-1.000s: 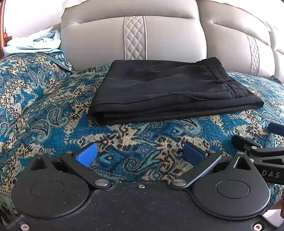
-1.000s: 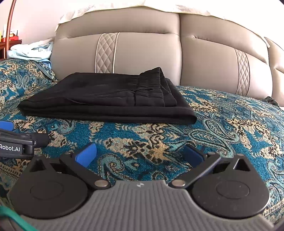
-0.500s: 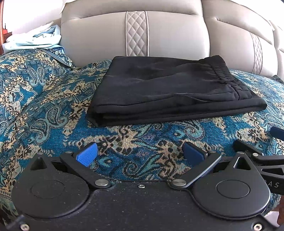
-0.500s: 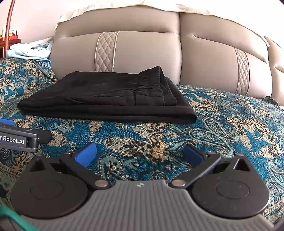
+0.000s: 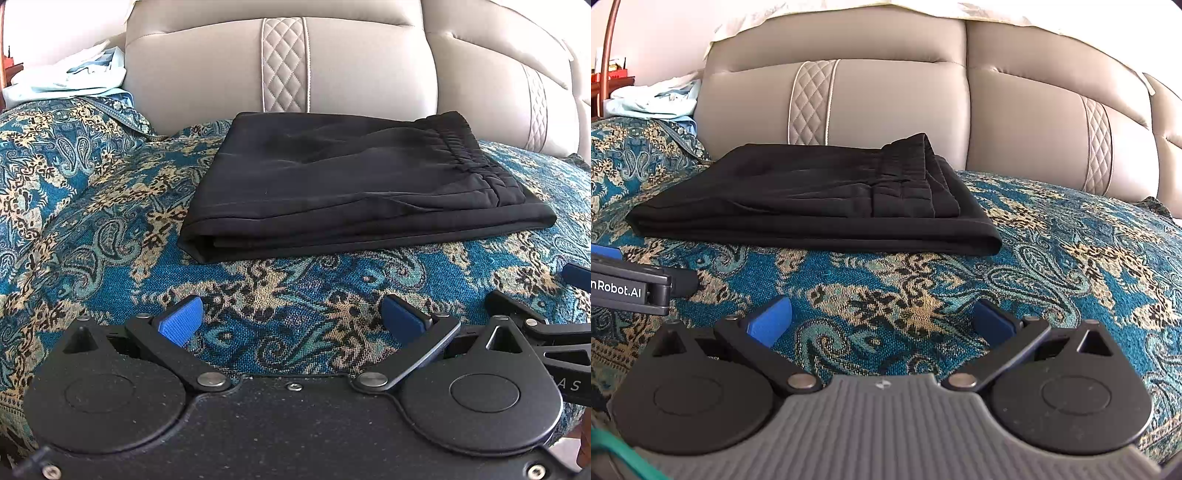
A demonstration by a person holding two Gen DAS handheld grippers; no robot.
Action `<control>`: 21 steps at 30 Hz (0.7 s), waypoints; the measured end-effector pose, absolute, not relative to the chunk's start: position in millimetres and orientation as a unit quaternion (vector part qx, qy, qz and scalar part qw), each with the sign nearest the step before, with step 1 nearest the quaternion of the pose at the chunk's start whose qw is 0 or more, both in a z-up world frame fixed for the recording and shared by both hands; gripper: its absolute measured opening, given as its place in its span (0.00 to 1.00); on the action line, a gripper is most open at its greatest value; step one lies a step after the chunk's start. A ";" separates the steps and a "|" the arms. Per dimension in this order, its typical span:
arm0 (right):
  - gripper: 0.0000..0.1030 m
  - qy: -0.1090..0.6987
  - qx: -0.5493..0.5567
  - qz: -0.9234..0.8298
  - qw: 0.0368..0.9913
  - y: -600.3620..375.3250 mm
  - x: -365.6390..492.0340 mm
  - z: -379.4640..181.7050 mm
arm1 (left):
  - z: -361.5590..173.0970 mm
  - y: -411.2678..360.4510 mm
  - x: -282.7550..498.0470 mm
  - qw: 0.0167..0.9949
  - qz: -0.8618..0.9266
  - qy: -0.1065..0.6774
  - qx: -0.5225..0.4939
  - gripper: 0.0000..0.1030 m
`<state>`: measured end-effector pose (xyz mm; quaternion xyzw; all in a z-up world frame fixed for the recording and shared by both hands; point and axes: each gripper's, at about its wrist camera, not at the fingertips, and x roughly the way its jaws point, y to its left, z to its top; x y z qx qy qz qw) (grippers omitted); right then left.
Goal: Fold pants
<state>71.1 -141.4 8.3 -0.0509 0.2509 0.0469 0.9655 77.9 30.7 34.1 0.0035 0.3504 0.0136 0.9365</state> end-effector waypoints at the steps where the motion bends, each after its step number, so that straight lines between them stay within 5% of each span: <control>1: 1.00 0.251 -0.051 0.047 0.965 -141.5 71.3 8.4 | 34.1 30.3 77.9 0.937 0.014 0.350 0.003 1.00; 21: 1.00 0.253 -0.053 0.049 0.965 -141.5 71.7 8.1 | 34.3 30.0 77.9 0.937 0.014 0.350 0.003 1.00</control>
